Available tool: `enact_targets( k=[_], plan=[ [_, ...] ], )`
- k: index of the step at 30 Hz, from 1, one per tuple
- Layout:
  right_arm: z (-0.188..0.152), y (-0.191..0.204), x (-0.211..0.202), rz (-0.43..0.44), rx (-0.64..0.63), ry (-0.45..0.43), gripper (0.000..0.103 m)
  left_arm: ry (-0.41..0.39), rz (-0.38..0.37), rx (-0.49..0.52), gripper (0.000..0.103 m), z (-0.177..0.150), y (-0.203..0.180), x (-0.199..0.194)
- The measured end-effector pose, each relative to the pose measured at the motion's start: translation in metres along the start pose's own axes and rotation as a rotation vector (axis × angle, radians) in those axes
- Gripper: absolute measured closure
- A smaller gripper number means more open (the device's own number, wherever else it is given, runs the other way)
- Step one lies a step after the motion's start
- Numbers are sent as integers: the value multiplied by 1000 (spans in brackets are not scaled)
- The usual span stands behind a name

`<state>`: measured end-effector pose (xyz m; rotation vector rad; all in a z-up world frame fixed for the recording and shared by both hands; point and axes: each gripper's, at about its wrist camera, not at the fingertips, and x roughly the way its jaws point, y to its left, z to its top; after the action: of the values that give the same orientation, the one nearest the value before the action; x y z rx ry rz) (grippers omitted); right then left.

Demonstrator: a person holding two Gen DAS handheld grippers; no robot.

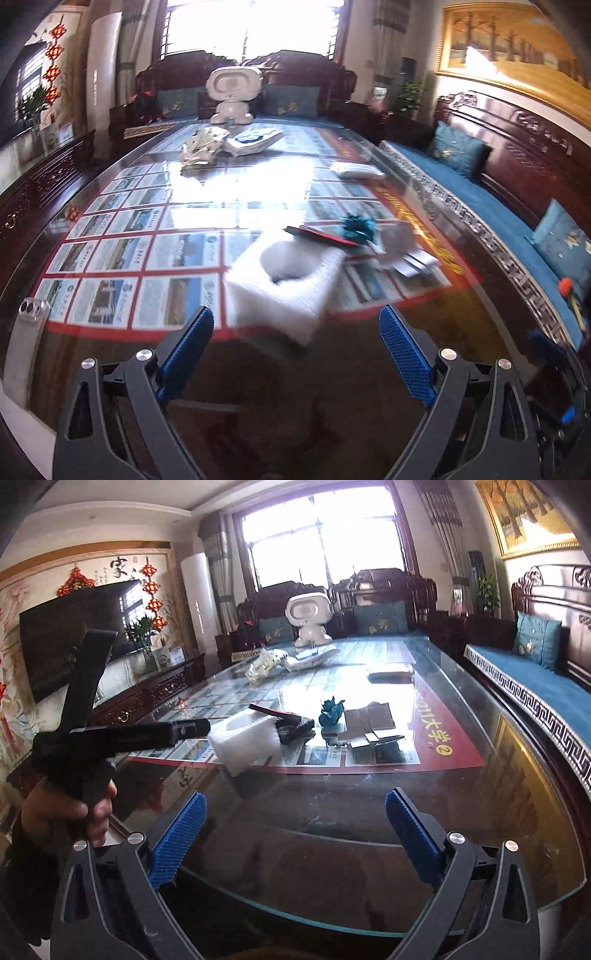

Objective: Collect trash
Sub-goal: 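Raise both tools back up to the table toward the white foam block, then grasp the white foam block with the left tool while the right tool grasps the red foam pad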

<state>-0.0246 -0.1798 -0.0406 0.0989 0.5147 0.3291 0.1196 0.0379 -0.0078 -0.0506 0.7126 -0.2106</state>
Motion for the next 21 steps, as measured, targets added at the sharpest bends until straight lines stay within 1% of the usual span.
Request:
enact_targets(
  k=[5,9,11,13,17,18,20,21],
  plan=[
    [10,-5,21,16,2,23,9,24,38,-35,12,22,21,30],
    [16,-7,38,30,-4,41,9,80,47,-71,13,31,37,58],
    [19,-5,45,32,-14,48,9,111,37,-88,17,31,43,69],
    [23,-4,52,36,-22,54,9,140,22,-98,23,30,48,79],
    [32,-4,70,44,-24,73,9,180,10,-100,27,28,54,95],
    [34,-4,74,44,-22,77,9,186,4,-105,32,27,55,97],
    [37,-8,78,43,-17,78,9,200,-30,-120,36,26,59,102],
    [37,-9,79,40,-16,80,9,203,-41,-123,40,27,59,103]
  ],
)
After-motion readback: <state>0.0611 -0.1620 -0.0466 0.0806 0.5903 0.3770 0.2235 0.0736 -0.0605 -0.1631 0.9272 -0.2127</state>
